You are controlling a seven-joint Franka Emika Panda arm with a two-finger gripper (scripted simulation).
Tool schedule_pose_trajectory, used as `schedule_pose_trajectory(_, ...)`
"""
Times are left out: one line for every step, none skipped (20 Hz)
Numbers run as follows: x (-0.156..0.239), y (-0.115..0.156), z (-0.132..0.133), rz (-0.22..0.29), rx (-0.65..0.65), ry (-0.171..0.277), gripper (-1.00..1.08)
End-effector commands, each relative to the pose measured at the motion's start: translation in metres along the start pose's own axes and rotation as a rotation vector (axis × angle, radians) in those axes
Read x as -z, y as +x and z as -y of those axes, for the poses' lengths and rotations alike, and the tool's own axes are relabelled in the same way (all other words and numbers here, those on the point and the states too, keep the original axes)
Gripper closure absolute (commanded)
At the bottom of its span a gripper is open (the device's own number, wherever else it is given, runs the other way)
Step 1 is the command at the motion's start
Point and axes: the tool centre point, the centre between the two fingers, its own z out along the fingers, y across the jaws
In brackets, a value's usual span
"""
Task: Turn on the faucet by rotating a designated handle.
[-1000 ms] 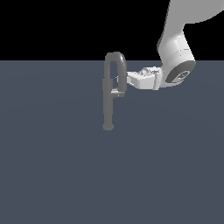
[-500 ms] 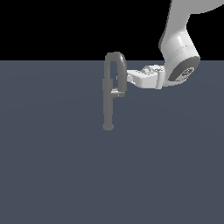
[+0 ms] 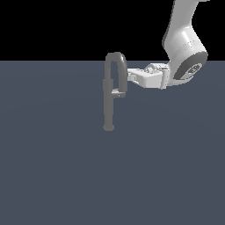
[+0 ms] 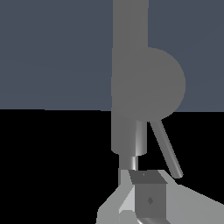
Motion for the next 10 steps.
schedule_pose_trajectory(0.000,0.000,0.000,0.000,0.000,0.000,1.08)
schedule_pose_trajectory(0.000,0.002,-0.003,0.001,-0.001,-0.001,1.08)
schedule_pose_trajectory(0.000,0.003,-0.006,0.002,-0.003,-0.001,1.08)
schedule_pose_trajectory(0.000,0.005,-0.010,0.003,-0.004,-0.001,1.08)
schedule_pose_trajectory(0.000,0.006,-0.013,0.003,-0.005,-0.002,1.08)
schedule_pose_trajectory(0.000,0.008,-0.016,0.004,-0.007,-0.002,1.08)
schedule_pose_trajectory(0.000,0.010,-0.020,0.005,-0.008,-0.003,1.08)
schedule_pose_trajectory(0.000,0.011,-0.023,0.005,-0.009,-0.003,1.08)
schedule_pose_trajectory(0.000,0.013,-0.027,0.006,-0.011,-0.004,1.08)
schedule_pose_trajectory(0.000,0.014,-0.030,0.007,-0.012,-0.004,1.08)
